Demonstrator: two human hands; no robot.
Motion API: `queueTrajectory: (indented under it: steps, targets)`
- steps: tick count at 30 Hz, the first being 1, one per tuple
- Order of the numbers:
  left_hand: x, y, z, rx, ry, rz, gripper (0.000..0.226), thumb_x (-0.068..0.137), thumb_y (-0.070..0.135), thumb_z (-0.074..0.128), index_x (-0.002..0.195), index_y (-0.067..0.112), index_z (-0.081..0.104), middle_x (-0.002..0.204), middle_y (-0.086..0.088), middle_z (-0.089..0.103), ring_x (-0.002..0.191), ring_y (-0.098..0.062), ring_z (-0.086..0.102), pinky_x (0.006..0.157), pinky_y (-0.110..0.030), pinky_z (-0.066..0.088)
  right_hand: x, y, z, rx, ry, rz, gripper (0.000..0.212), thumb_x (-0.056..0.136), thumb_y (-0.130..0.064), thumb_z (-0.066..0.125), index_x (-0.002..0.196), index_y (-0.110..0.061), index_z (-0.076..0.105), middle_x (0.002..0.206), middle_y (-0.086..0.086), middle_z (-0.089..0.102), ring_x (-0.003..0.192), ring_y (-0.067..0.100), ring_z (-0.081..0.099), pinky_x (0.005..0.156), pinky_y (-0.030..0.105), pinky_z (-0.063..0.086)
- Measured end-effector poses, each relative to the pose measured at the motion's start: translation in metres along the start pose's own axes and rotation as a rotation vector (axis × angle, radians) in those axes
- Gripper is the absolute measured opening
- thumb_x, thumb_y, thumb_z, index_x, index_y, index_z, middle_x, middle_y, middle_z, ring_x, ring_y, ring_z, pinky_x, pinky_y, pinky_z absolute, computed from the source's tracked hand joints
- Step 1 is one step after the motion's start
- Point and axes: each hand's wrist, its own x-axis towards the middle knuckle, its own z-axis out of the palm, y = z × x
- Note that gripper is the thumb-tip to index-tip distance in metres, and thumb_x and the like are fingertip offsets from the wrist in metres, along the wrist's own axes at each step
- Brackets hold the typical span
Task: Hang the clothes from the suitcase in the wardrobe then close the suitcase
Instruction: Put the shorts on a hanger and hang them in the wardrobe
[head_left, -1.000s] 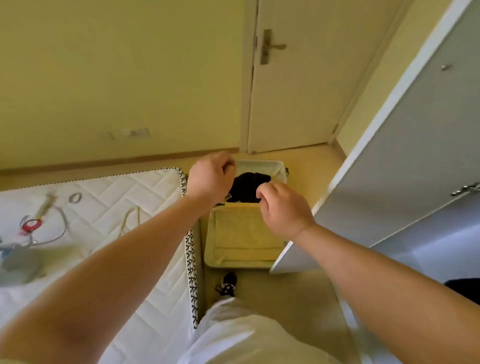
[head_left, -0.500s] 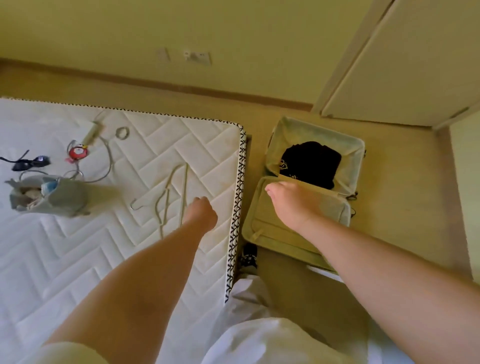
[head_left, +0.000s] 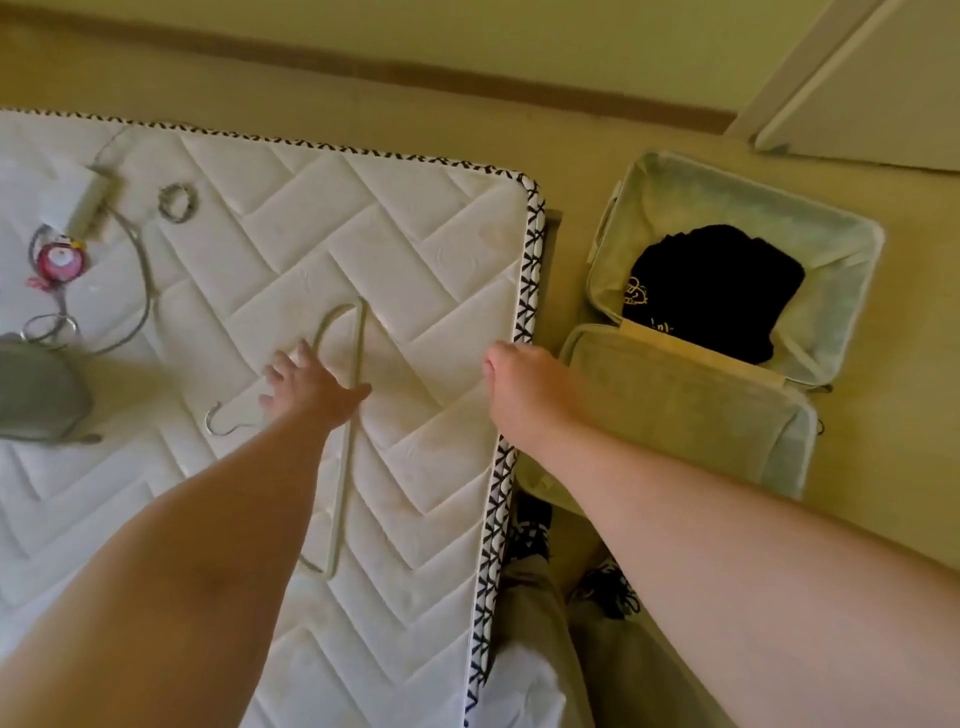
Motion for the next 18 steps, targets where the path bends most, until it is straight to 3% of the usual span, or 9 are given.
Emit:
queueTrajectory:
  steps: [3,5,7,11,14,18]
  targets:
    - [0.019,0.008,0.027,-0.04,-0.003,-0.064,0.118,0.069,0.071,0.067,0.157,0.024,0.006,0.16,-0.018,0.025,0.145,-0.043,0.027,0.113,-0.065,0.025,0.026,0.024,0.019,0.032,0.025,0.061,0.013,0.093,-0.006,0.05,0.098,-0.016,0.058,0.097,0.002,0.061,0.089,0.026,0.059,0.064,0.037,0.048]
    - [0.015,0.03,0.041,-0.01,0.17,-0.002,0.105,0.071,0.07,0.055,0.155,0.023,0.015,0.15,-0.02,0.04,0.135,-0.044,0.039,0.111,-0.061,0.028,0.036,0.051,0.028,0.04,0.041,0.152,0.012,0.093,-0.007,0.05,0.096,-0.016,0.058,0.097,0.002,0.061,0.088,0.025,0.059,0.066,0.039,0.05]
    - [-0.007,0.064,0.041,0.028,0.319,0.204,0.097,0.073,0.072,0.054,0.154,0.029,0.021,0.14,-0.016,0.047,0.127,-0.04,0.045,0.11,-0.057,0.032,0.039,0.07,0.029,0.052,0.063,0.242,0.009,0.093,-0.008,0.052,0.094,-0.015,0.058,0.095,0.004,0.062,0.087,0.025,0.059,0.068,0.041,0.052]
    - [-0.03,0.192,0.031,0.088,0.434,0.627,0.092,0.078,0.064,0.056,0.157,0.033,0.018,0.139,-0.01,0.045,0.127,-0.034,0.044,0.114,-0.056,0.03,0.055,0.109,0.02,0.069,0.116,0.464,0.012,0.091,-0.006,0.053,0.097,-0.014,0.059,0.096,0.005,0.061,0.088,0.028,0.061,0.069,0.041,0.053]
    - [-0.007,0.286,0.016,0.099,0.402,0.677,0.091,0.079,0.056,0.052,0.158,0.033,0.015,0.146,-0.011,0.041,0.134,-0.034,0.039,0.117,-0.058,0.022,0.076,0.146,0.009,-0.008,0.109,0.557,0.019,0.09,-0.004,0.052,0.105,-0.013,0.06,0.105,0.007,0.06,0.097,0.03,0.06,0.071,0.039,0.049]
    - [0.031,0.331,0.018,0.092,0.526,0.628,0.085,0.086,0.06,0.042,0.16,0.032,0.011,0.153,-0.013,0.034,0.14,-0.036,0.032,0.119,-0.061,0.015,0.106,0.199,0.014,-0.057,0.099,0.661,0.022,0.093,-0.009,0.055,0.114,-0.009,0.062,0.115,0.011,0.058,0.107,0.03,0.055,0.08,0.039,0.05]
